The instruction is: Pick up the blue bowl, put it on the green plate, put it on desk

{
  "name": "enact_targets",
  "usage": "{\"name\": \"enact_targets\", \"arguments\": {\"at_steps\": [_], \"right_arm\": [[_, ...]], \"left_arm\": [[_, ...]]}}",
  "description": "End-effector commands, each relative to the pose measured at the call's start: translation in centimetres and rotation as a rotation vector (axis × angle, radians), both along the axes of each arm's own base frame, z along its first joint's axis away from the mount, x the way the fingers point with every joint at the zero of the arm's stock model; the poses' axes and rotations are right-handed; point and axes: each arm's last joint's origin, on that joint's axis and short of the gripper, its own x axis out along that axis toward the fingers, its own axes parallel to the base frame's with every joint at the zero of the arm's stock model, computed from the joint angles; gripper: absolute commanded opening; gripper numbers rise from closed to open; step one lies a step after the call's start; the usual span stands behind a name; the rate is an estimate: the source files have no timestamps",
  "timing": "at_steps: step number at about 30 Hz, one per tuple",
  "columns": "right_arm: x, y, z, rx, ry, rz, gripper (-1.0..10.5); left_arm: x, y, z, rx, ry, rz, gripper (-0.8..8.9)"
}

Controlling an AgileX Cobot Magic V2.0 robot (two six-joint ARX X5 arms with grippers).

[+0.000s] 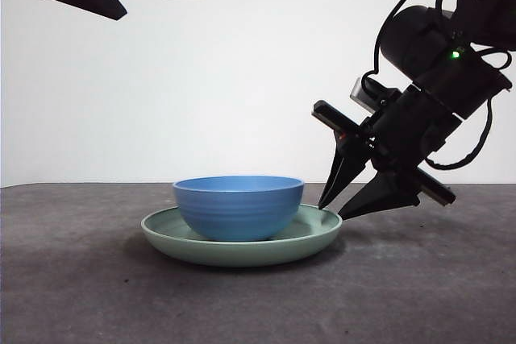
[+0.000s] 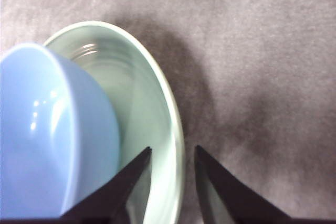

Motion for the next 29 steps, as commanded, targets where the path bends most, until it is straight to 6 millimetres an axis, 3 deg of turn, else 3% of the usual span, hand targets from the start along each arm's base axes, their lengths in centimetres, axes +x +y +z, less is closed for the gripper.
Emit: {"name": "enact_targets", "arguments": {"at_steps": [1, 9, 19, 24, 29], "right_arm": [[0.0, 0.0, 1.6, -0.004, -0.045, -0.014, 1.3], [-2.6, -1.3, 6.3, -0.064, -0.163, 0.049, 1.3], [-9.2, -3.5, 13.2, -0.022, -0.334, 0.233, 1.3], [-12.5, -4.5, 14.7, -0.016, -0.349, 0.307, 1.3], [-15.5, -5.2, 14.9, -0.065, -0.304, 0.385, 1.3]], "left_arm": [[0.1, -0.2, 0.2, -0.004, -0.008, -0.011, 2.49], [0.1, -0.2, 0.2, -0.004, -0.009, -0.011, 2.49], [0.1, -0.2, 0.2, -0.004, -0.009, -0.010, 2.49], [0.1, -0.2, 0.2, -0.004, -0.009, -0.011, 2.49], [0.1, -0.2, 0.2, -0.004, -0.009, -0.010, 2.49]]}}
